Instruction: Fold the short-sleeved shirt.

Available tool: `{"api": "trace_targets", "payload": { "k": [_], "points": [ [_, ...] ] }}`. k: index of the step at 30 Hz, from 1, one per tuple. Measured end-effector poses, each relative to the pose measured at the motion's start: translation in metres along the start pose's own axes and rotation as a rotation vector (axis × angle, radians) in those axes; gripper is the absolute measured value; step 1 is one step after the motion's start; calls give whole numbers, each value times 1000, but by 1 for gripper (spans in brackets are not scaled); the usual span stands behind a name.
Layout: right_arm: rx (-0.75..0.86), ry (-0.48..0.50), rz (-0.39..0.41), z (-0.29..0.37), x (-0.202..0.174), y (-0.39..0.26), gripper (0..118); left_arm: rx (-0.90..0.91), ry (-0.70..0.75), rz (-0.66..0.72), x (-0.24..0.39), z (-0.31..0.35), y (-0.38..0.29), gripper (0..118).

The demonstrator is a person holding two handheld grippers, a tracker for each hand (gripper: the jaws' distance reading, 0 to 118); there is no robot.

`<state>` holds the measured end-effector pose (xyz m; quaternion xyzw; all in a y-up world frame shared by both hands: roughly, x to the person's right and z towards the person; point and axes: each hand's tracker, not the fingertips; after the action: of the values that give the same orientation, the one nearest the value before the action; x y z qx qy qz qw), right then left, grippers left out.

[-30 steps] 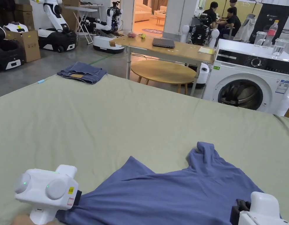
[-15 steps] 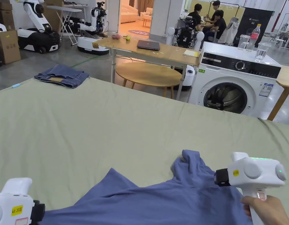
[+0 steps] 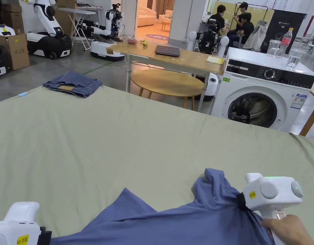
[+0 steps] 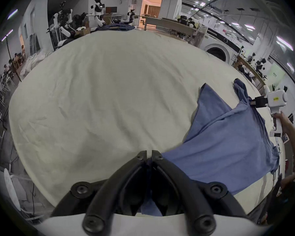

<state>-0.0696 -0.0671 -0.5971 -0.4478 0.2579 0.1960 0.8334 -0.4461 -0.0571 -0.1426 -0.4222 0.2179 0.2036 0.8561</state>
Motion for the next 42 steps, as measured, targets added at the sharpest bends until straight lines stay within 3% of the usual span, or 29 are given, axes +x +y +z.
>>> {"api": "trace_targets", "payload": {
  "k": [5,12,17,23,32,42],
  "points": [
    [171,-43,-91,58,3,-7,3,67,-24,-24,2,21,7,0],
    [394,-157,-53,177,15,-11,3,219,-77,-86,25,70,46,0],
    [552,-236,-138,269,39,-12,3,350,-112,-175,49,106,113,0],
    [681,-336,-185,357,69,-8,3,506,-100,-313,101,160,201,0],
    [764,-427,-252,417,98,21,3,615,-103,-342,166,206,311,0],
    [834,-477,-283,447,123,98,3,696,-106,-313,193,230,393,0]
  ]
}}
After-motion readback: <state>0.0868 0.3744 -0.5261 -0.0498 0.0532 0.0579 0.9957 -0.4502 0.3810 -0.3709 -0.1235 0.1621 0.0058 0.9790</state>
